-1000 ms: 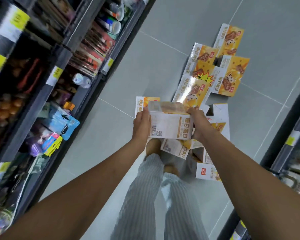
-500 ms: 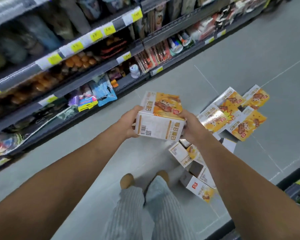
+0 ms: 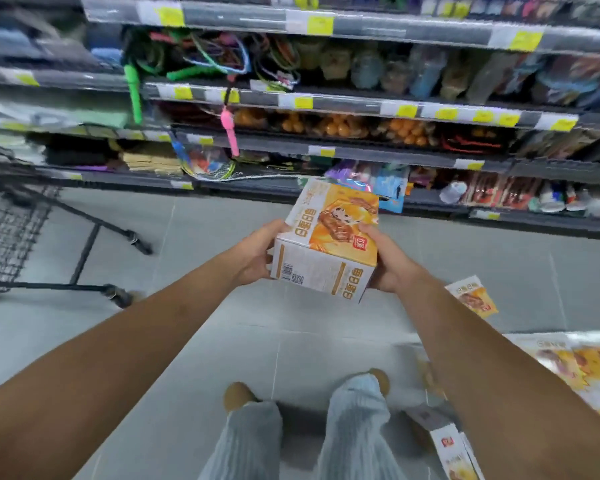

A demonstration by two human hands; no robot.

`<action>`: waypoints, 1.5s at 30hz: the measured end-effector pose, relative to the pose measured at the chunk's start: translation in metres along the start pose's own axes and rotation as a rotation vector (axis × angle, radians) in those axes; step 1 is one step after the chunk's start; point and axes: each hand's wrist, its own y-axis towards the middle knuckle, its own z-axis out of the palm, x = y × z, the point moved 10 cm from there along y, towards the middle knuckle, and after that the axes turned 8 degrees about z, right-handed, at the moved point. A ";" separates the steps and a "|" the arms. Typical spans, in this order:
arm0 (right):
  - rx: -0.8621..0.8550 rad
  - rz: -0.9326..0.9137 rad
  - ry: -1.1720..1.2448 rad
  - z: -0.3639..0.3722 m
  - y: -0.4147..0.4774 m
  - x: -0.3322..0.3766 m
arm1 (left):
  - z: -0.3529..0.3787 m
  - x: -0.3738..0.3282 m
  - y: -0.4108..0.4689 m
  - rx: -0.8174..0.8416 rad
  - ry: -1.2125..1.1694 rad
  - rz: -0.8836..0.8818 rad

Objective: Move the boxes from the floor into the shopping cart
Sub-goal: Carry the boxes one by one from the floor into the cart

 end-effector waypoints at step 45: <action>0.453 0.126 -0.743 1.045 0.088 -0.018 | -0.881 -0.004 -0.161 -0.862 -1.145 0.172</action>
